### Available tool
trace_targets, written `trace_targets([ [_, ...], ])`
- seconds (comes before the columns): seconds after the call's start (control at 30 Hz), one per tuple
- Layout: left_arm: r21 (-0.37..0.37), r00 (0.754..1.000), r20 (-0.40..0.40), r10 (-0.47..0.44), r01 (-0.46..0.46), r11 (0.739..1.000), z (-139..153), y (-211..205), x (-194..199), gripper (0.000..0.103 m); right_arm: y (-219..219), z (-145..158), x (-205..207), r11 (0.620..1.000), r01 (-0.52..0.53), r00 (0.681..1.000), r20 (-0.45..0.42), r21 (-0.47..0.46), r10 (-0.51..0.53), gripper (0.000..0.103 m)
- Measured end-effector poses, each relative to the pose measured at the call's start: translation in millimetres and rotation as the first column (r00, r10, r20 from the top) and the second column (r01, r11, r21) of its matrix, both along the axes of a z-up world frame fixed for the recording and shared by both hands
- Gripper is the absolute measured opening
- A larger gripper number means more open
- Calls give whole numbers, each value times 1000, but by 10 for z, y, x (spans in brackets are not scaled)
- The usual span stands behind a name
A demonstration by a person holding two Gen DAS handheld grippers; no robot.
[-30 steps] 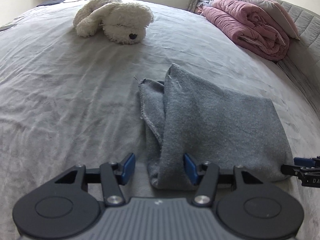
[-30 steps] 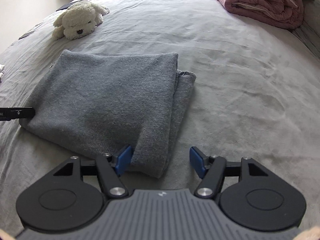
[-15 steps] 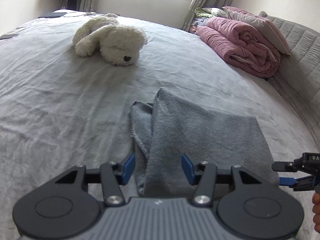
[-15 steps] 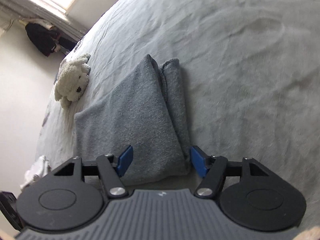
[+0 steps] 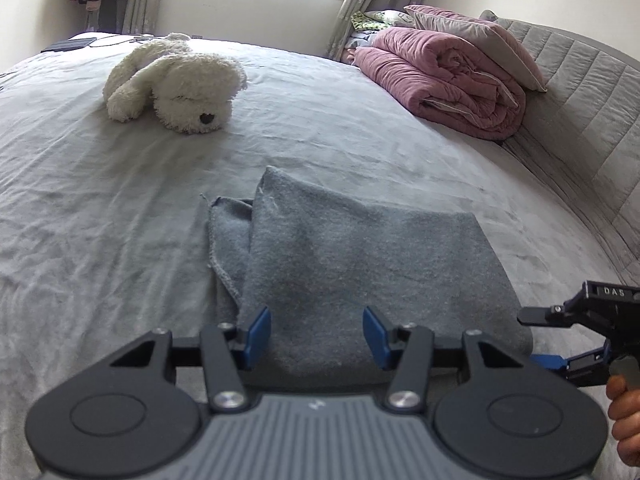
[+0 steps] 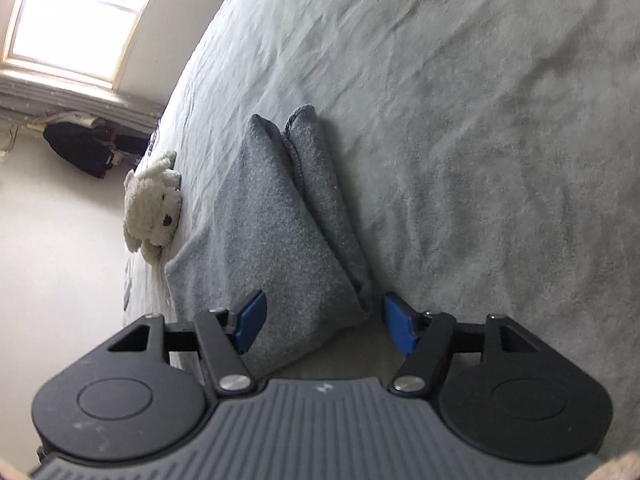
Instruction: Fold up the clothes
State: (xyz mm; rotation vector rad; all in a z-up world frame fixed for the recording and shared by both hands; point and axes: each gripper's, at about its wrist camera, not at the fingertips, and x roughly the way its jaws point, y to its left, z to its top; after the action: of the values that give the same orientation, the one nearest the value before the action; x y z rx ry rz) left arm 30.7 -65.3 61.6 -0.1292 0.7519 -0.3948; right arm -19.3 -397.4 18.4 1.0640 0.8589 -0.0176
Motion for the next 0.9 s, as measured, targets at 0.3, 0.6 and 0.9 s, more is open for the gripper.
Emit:
trace_targets([
  [0.3,32,988,80,-128,126,992,-7,-337,-144,52,127,-102,-59,989,136,984,106,55,-141,68],
  [0.6,77,996,24,-85,82,994,-143,-312,-47,52,249,-60,-177,976,214,957,191,45,-219,62],
  [0.9,87,997,22,-79,77,993,-154,-315,-47,52,379,-103,-164,967,251,952,190,-43,-239,56],
])
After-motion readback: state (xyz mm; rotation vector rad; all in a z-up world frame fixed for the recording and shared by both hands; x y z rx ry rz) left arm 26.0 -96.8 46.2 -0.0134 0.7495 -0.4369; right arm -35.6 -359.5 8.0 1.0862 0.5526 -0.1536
